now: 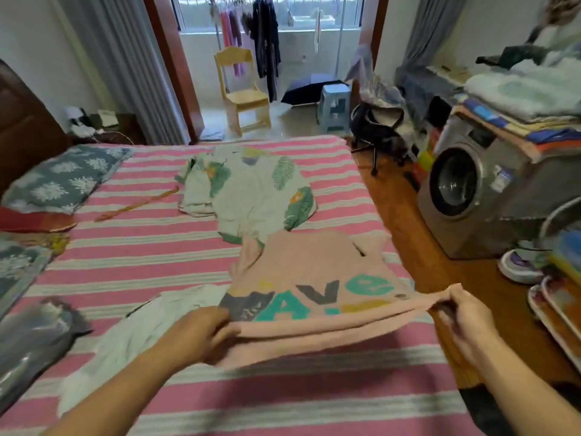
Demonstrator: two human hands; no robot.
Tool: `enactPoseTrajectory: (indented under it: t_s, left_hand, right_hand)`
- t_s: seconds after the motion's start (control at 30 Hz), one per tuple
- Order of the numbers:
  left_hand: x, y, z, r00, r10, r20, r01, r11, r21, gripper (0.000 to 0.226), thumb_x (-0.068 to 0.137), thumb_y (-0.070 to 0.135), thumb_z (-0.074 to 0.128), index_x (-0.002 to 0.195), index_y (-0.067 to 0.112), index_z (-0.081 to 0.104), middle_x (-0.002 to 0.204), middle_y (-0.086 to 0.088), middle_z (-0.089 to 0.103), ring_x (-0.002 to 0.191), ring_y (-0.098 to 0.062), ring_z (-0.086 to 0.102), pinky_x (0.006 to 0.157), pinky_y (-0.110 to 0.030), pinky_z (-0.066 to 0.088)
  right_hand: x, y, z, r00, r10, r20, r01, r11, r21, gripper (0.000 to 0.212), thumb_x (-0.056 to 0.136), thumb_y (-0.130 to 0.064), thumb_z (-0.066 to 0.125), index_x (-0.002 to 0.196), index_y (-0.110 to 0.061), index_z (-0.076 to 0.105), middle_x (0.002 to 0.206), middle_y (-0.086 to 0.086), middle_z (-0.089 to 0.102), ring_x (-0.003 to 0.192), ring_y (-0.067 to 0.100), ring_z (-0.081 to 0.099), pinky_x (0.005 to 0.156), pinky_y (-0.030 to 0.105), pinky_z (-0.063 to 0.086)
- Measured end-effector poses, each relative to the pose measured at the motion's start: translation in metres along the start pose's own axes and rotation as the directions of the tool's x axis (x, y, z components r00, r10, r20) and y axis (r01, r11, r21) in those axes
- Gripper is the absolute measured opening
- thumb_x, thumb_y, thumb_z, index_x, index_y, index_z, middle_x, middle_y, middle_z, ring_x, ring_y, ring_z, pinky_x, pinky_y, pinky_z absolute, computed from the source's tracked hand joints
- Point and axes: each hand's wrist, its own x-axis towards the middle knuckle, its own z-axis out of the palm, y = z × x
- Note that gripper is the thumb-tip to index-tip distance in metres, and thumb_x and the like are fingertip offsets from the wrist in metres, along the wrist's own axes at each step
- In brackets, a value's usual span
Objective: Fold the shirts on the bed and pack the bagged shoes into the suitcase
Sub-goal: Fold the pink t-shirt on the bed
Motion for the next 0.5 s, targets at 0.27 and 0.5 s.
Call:
enactPoseTrajectory:
  t_s: [0.27,0.5]
  left_hand:
    - [0.015,0.067,0.054,0.923,-0.151,0.355,0.223,0.96,-0.171,0.051,0.094,0.04,0.066,0.14,0.024,0.051,0.135,0.002,0.05,0.122,-0.016,0.052,0.101,-0.021,0.04]
    - [0.073,0.211,-0.027,0.988,-0.021,-0.154,-0.099,0.683,-0.724,0.033,0.09,0.015,0.074,0.119,0.026,0.063,0.095,0.011,0.065,0.077,0.002,0.061,0.077,-0.023,0.05]
  right_hand:
    - [-0.01,0.031,0.032,0.867,0.0,0.498,0.314,0.776,-0.546,0.035,0.105,-0.018,0.049,0.081,0.001,0.066,0.082,0.007,0.07,0.081,0.014,0.063,0.093,0.038,0.054]
    - [-0.049,-0.013,0.103,0.673,-0.205,0.71,0.559,0.769,-0.309,0.023,0.096,-0.01,0.063,0.079,-0.022,0.071,0.086,0.002,0.064,0.08,0.002,0.062,0.078,0.022,0.047]
